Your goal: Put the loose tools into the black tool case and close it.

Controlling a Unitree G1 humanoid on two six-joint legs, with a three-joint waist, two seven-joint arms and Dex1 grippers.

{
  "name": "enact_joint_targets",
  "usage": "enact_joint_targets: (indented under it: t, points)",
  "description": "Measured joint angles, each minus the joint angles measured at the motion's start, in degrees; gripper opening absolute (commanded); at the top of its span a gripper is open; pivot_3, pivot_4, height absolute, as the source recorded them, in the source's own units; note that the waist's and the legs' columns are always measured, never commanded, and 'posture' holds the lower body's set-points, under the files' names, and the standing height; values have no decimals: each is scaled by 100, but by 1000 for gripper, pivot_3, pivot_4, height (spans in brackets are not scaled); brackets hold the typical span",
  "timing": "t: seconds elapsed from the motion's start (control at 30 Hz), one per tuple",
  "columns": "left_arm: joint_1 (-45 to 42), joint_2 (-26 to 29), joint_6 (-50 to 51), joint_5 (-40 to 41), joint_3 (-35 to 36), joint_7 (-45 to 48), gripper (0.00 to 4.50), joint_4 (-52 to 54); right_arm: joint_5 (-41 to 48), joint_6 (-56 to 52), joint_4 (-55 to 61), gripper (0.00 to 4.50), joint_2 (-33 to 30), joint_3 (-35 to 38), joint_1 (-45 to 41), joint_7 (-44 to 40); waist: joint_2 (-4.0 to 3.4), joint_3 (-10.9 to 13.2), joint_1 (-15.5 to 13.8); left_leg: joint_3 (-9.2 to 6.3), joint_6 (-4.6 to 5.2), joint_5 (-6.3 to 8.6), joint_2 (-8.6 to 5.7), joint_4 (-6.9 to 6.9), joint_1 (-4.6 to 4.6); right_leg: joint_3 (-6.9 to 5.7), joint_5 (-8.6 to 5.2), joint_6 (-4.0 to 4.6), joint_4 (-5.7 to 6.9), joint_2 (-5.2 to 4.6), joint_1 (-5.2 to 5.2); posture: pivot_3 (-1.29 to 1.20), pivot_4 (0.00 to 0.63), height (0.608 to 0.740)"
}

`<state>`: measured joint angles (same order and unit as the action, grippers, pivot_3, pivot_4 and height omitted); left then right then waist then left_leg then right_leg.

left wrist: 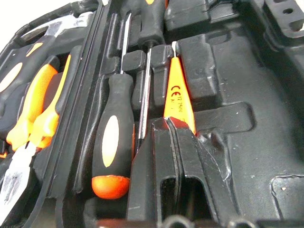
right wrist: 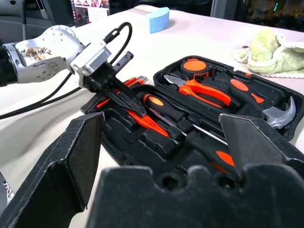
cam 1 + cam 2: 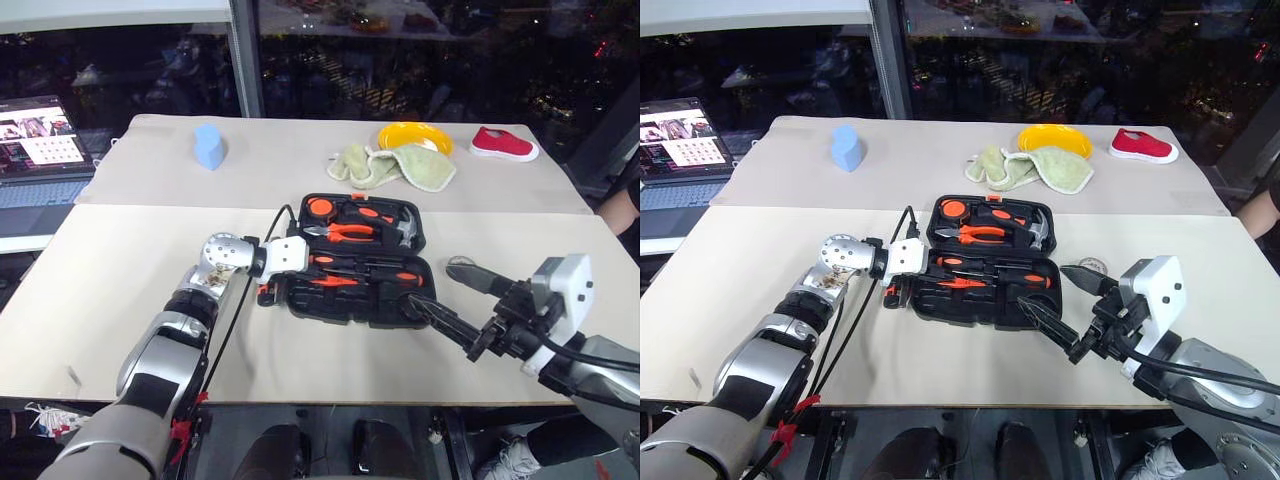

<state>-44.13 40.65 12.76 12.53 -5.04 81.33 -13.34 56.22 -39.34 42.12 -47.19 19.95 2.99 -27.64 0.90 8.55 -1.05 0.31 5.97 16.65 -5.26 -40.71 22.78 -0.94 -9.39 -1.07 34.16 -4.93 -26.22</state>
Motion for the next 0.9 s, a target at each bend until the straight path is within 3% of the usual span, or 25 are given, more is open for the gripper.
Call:
enact_joint_targets:
  t: [0.03, 0.17, 0.33, 0.47, 0.63, 0.8, 0.9]
  points:
    - [74, 167, 129, -7, 48, -45, 31, -13, -37, 1, -36, 4500, -45, -44, -80, -81, -1, 1, 8, 0, -1, -1, 0, 0, -1, 0, 0, 0, -3, 1, 3, 0, 150, 740]
    - [435, 900, 440, -100, 198, -98, 1062, -326, -112, 1, -180, 4500, -222, -157, -413, -423, -3, 9, 43, 1, -13, -8, 1, -1, -3, 1, 1, 2, 3, 7, 3, 0, 150, 740]
    - [839, 1644, 603, -171, 397, -95, 2929, -564, -141, 0, -319, 4500, -378, -242, -752, -777, -4, 16, 1, -6, -27, -12, 4, -1, -4, -2, 6, 10, 9, 1, 5, 0, 150, 740]
    - [1310, 1901, 1514, -61, 530, -242, 4413, -26, -79, -11, -351, 4500, -447, -358, -1019, -1007, -3, 21, -26, -11, -26, -11, 3, -4, -4, -10, 6, 10, 9, -4, 4, 0, 150, 740]
    - [964, 1638, 2909, -8, 187, -738, 4466, 722, -43, -61, -312, 4500, -446, -403, -1065, -1043, 1, 25, -129, -15, -28, -11, -1, -9, -1, -14, 8, 7, 10, -5, 10, 0, 150, 740]
    - [-487, 855, 5294, -120, -611, -1720, 4466, 967, 156, -137, -39, 4500, -417, -374, -1056, -855, 15, 33, -139, -18, -24, -15, -7, -23, 7, -5, 8, 6, 50, 6, 5, 0, 150, 740]
    - [-1275, 357, 6772, -127, -991, -2225, 4466, 545, 138, -136, 77, 4500, -282, -368, -997, -593, 16, 34, -95, -16, -28, -19, -7, -23, 3, 1, 6, 5, 84, 35, 1, 0, 150, 740]
